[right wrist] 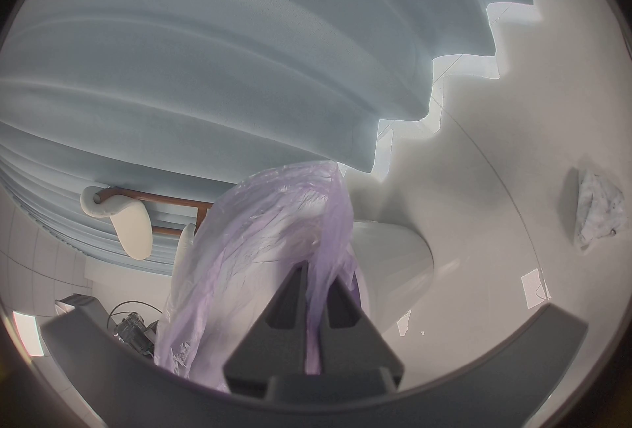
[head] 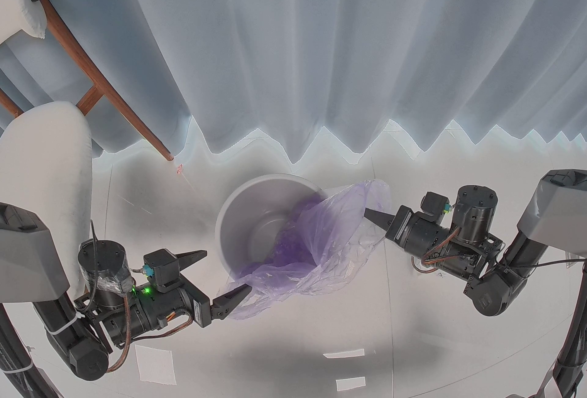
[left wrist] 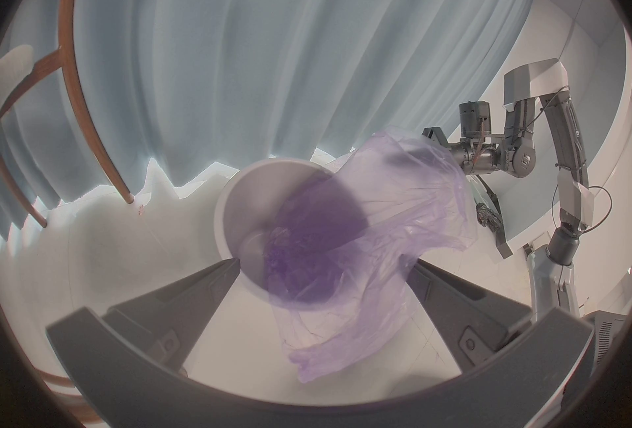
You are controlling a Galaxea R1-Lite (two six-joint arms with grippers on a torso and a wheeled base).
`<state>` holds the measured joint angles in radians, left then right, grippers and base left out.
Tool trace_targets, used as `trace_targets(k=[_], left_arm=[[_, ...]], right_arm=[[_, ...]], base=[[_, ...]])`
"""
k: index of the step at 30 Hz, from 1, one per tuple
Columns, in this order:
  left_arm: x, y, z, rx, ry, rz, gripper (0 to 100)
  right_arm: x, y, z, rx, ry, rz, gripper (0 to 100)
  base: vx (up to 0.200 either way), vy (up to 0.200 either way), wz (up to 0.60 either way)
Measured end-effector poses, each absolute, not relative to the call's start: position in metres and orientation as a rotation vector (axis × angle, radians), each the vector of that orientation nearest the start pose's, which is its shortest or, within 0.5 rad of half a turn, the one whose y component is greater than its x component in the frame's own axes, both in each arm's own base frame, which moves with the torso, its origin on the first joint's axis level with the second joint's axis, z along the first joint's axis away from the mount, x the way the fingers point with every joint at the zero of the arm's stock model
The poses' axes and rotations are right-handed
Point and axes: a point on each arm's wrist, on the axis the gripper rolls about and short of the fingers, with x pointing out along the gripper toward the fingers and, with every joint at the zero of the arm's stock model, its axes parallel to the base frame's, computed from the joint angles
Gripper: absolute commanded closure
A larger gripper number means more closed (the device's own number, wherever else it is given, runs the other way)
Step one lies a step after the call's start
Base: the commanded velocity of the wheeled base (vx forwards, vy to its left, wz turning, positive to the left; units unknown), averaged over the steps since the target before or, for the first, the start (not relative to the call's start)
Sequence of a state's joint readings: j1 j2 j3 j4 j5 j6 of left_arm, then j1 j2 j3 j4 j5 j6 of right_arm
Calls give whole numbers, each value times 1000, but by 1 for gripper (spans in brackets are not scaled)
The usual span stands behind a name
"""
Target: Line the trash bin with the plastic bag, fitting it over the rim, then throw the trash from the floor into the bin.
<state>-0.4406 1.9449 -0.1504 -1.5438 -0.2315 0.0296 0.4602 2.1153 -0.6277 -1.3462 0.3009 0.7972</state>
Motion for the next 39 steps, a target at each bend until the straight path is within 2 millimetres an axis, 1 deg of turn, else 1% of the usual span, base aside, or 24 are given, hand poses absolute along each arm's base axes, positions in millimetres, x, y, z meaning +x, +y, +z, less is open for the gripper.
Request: trace_targets(k=[15, 26, 39], left_arm=[[225, -102, 55, 56, 295, -635, 0], [222, -112, 36, 65, 372, -713, 0], [233, -116, 24, 53, 398, -703, 0]], right_arm=[[306, 161, 76, 745, 422, 672, 100], [303, 164, 73, 741, 438, 680, 100], [299, 169, 71, 739, 440, 699, 100]], base=[[0, 0, 0], [0, 0, 0], [0, 0, 0]])
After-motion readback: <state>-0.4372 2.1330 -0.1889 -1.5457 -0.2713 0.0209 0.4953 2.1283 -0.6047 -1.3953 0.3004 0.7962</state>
